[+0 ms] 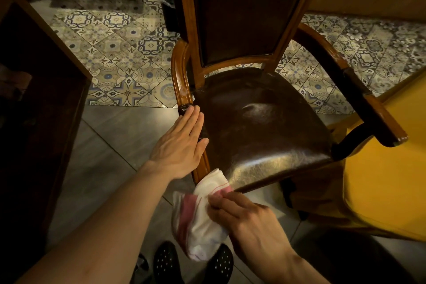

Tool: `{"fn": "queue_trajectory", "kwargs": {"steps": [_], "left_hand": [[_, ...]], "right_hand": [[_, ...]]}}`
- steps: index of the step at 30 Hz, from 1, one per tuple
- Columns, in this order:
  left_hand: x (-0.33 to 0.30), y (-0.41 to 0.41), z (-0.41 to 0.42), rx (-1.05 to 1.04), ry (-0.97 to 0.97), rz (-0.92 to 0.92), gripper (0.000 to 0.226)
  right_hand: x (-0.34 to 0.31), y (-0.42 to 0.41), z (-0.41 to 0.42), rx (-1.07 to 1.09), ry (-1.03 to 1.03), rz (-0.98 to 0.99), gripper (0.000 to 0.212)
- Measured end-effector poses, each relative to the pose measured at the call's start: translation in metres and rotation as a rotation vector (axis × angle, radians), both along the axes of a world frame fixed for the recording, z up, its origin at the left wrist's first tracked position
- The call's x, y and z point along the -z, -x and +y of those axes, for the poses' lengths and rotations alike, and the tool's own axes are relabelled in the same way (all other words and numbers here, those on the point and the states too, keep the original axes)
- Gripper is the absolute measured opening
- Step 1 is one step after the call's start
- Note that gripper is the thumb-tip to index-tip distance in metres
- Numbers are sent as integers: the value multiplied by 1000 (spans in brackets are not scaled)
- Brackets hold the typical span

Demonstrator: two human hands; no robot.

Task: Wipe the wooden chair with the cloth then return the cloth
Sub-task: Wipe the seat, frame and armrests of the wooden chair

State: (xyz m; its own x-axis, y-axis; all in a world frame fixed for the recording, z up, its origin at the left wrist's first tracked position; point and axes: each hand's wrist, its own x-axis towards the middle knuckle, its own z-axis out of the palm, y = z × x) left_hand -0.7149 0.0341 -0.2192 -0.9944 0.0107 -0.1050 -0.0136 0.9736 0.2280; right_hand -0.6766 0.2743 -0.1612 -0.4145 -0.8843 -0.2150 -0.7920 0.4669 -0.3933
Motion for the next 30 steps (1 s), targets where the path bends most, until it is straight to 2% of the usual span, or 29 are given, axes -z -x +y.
{"fn": "queue_trajectory", "kwargs": {"steps": [3,9,12,16,21,25,30], "left_hand": [[4,-1,1,-16,-13,11,67],[15,-2,9,-81,-60,39,69],[19,-3,13,-114,-91,62,70],[20,-4,12,-115,-126,104,65],[20,-4,6,-112,-170,86,62],[15,-5,-1,-87,-240,78,62],[10,-2,-11,-94,-316,73,61]], "right_hand": [[-4,8,18,78,60,-103,41],[-6,62,58,596,240,-230,56],[-10,108,55,770,312,-175,48],[-25,166,21,950,450,-56,51],[-18,136,-1,824,442,62,65],[9,53,-9,718,347,-81,79],[20,19,-36,368,142,-49,88]]}}
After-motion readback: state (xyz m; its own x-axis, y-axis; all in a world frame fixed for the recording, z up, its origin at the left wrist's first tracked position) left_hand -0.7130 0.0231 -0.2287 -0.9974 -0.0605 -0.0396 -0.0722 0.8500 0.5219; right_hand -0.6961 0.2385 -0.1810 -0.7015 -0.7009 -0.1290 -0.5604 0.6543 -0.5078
